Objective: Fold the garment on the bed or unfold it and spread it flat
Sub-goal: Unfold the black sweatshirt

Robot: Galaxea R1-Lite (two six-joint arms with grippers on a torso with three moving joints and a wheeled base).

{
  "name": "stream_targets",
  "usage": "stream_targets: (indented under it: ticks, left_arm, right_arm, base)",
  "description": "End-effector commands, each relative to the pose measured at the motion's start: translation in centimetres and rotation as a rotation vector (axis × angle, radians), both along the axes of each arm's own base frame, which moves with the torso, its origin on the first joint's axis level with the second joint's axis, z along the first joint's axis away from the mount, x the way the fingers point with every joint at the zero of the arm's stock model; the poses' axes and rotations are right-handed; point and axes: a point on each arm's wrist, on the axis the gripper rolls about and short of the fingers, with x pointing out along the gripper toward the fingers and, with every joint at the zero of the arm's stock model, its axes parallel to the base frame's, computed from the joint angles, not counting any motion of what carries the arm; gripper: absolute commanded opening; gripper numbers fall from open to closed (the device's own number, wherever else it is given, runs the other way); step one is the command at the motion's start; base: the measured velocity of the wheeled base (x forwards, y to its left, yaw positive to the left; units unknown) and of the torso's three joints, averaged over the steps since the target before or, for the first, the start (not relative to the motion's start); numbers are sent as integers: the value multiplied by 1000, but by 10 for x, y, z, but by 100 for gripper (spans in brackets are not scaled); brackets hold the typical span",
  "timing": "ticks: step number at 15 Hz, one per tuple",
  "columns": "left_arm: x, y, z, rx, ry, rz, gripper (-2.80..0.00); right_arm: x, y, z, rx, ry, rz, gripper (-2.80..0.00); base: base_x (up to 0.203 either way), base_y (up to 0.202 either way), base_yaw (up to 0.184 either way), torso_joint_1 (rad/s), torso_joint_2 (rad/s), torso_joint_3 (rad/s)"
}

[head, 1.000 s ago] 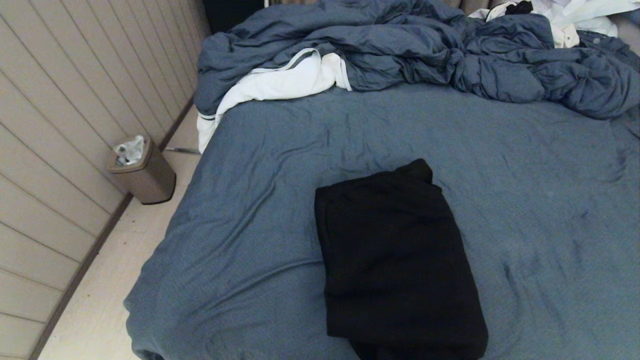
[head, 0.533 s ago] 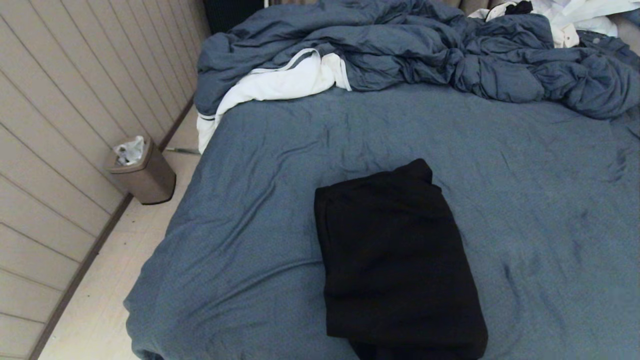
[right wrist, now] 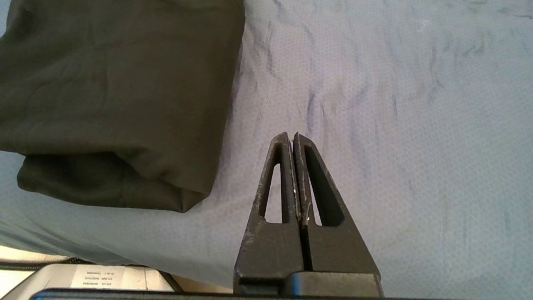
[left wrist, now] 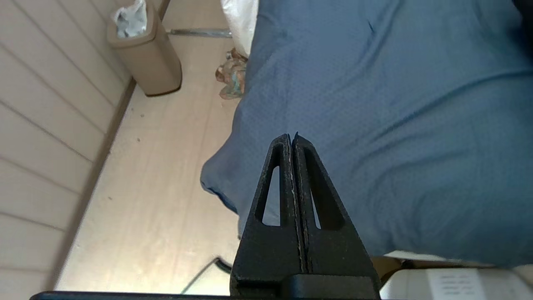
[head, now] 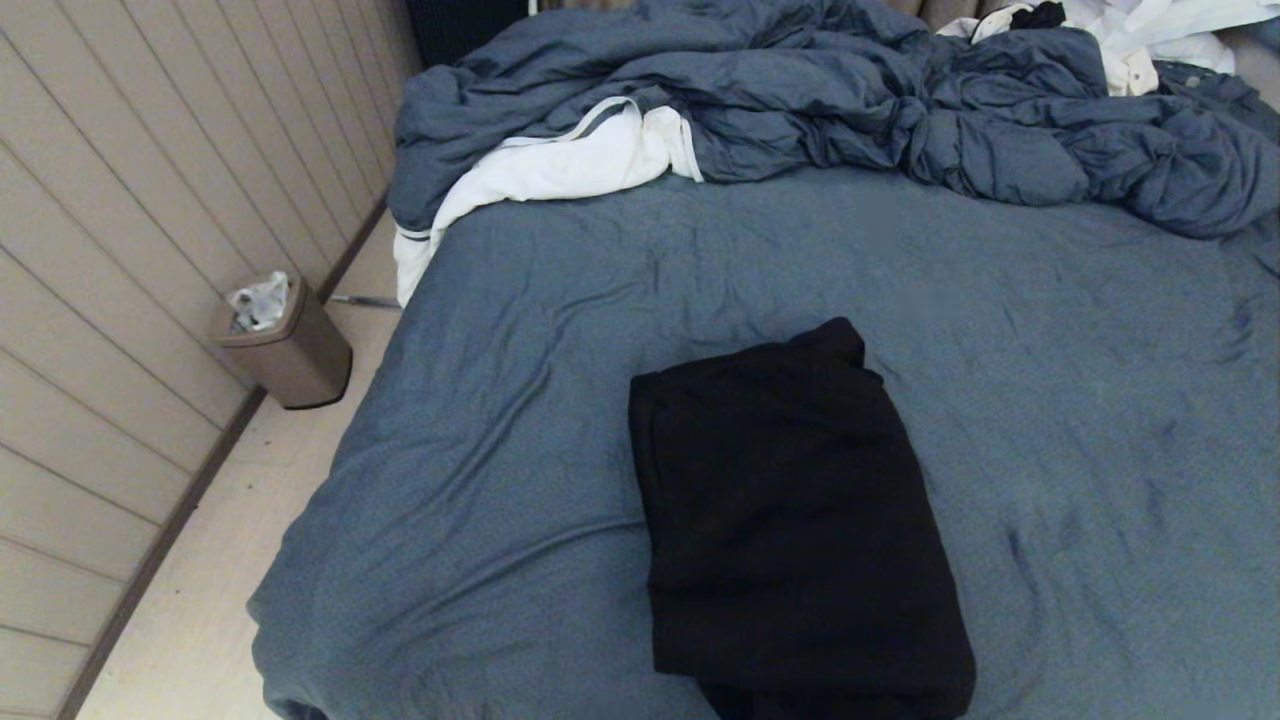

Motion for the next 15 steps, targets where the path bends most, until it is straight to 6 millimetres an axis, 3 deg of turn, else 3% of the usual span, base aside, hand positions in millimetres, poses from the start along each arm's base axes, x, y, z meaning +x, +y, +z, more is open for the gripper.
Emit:
stream_targets:
  ticks: [1,15]
  left_arm:
    - [0,0,0,-25,3,6,-280]
    - [0,0,0,-48,-1,10,-280]
  right_arm:
    - [0,0,0,0,1,0,-280]
    - [0,0,0,2,-1,0,-280]
  base:
    - [0,0,0,0,0,0]
    - [0,0,0,0,0,0]
